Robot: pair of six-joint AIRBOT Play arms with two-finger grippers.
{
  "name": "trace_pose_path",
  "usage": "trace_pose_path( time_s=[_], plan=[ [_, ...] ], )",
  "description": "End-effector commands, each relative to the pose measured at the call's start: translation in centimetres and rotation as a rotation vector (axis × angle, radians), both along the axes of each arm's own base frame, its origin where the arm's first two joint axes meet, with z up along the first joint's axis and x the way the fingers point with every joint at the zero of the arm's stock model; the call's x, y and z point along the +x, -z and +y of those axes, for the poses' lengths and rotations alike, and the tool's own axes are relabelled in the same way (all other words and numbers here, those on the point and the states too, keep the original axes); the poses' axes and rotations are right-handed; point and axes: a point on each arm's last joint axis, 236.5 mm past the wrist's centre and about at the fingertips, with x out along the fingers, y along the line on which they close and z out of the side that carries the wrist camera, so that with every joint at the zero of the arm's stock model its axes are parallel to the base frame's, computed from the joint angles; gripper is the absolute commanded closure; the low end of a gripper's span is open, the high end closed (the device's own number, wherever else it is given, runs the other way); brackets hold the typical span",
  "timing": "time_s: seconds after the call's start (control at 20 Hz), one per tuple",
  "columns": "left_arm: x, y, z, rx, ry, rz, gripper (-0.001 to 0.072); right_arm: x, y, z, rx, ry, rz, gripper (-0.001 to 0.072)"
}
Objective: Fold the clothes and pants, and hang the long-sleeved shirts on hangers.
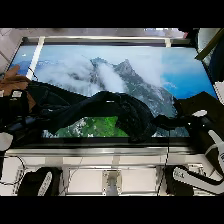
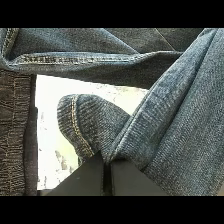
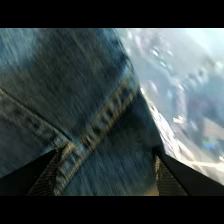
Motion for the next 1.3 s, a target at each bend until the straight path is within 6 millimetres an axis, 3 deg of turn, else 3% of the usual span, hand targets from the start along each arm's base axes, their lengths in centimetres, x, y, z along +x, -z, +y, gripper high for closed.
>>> trace_pose_path(
  time_s=[0.0, 0.05, 0.2, 0.35, 0.45, 0.6, 0.85, 0.95, 1.0, 1.15, 1.25],
  plan=[
    [0.0, -0.1, 0.1, 0.004, -0.002, -0.003, 0.0696, 1.5, -0.1, 1.5, 0.090, 0.025, -0.044, 0.0103],
    [0.0, -0.1, 0.1, 0.003, -0.002, -0.002, 0.0696, 1.5, 0.0, 1.9, 0.082, 0.003, -0.053, 0.0111],
    [0.0, -0.1, 0.1, -0.009, -0.015, -0.003, 0.0696, 1.3, 0.7, 3.7, 0.046, -0.060, -0.063, 0.0253],
    [0.0, -0.1, 0.1, -0.008, -0.015, -0.003, 0.0695, 1.8, 1.2, 4.6, 0.000, -0.081, -0.090, 0.0651],
    [0.0, -0.1, 0.1, -0.008, -0.015, -0.002, 0.0695, 1.9, 1.1, 4.4, -0.006, -0.088, -0.094, 0.0658],
    [0.0, -0.1, 0.1, -0.008, -0.015, -0.003, 0.0695, 2.3, -0.5, 3.4, -0.011, -0.103, -0.113, 0.0658],
    [0.0, -0.1, 0.1, -0.008, -0.015, -0.005, 0.0696, 4.3, -4.9, -3.0, -0.112, 0.056, -0.245, 0.0662],
    [0.4, -1.3, 0.1, -0.006, -0.015, -0.034, 0.0696, 5.2, -7.6, -4.8, -0.133, 0.100, -0.315, 0.0663],
    [0.7, -2.8, 0.2, -0.004, -0.015, -0.067, 0.0695, 5.9, -10.0, -5.3, -0.146, 0.092, -0.370, 0.0663],
    [1.6, -9.0, 2.0, 0.087, -0.039, -0.200, 0.0696, 8.3, -19.2, -5.9, -0.213, 0.029, -0.576, 0.0664],
    [1.6, -13.4, 3.9, 0.180, -0.072, -0.288, 0.0696, 9.6, -26.5, -6.2, -0.275, -0.006, -0.724, 0.0664]
  ],
)
